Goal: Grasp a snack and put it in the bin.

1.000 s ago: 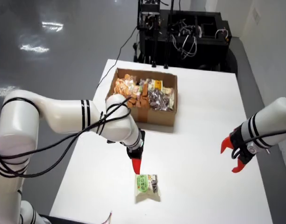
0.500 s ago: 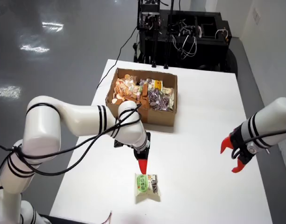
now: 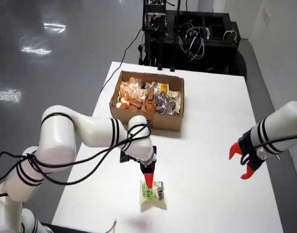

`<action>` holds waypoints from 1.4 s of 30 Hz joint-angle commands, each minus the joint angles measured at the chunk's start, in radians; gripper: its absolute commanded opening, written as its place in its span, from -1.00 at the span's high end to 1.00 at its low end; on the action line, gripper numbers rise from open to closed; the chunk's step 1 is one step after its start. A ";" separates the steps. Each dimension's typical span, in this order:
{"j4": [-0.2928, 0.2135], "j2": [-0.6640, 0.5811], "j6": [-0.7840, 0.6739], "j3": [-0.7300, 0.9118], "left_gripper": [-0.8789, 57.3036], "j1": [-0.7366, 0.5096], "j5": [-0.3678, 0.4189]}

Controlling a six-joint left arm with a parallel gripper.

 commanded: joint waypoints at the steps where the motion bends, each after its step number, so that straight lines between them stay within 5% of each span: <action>1: -0.003 0.023 -0.012 0.001 -0.68 0.000 -0.010; 42: -0.010 0.193 -0.057 -0.052 -0.64 -0.009 -0.109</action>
